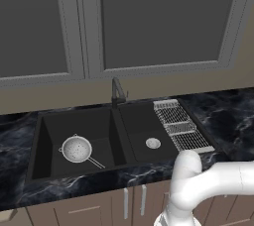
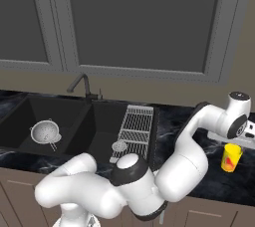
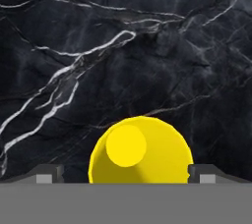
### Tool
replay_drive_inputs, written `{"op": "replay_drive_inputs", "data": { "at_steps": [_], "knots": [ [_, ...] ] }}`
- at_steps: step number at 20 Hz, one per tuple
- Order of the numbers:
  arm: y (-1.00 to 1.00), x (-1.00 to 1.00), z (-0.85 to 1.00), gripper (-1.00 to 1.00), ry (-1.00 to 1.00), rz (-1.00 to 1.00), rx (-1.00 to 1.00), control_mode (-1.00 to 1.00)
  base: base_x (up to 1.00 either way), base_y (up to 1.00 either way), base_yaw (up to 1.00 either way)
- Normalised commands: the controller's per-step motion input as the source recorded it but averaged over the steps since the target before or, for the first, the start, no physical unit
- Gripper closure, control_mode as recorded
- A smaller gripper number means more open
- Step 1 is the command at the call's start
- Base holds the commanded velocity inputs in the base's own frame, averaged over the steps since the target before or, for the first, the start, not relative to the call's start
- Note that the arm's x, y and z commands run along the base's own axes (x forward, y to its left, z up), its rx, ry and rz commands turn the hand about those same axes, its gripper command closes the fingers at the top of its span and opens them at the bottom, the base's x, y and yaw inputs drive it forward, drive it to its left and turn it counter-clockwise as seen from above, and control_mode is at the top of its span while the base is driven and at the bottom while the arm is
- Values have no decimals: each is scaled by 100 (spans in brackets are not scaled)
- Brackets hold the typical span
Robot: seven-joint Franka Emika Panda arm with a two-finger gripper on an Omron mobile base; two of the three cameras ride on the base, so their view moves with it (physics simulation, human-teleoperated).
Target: Place the strainer in the left basin and the cup in the right basin of the sink.
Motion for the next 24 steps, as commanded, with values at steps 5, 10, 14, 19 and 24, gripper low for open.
{"op": "replay_drive_inputs", "data": {
  "at_steps": [5,10,14,19,24],
  "knots": [
    [0,0,-9,-100,4,0,0,-100,0,0,0],
    [1,0,-3,-100,2,0,0,-100,0,0,0],
    [0,0,0,-100,0,0,0,-100,0,0,0],
    [0,0,0,-100,0,0,0,-100,0,0,0],
    [3,0,0,-100,0,0,0,-100,0,0,0]
  ]
}}
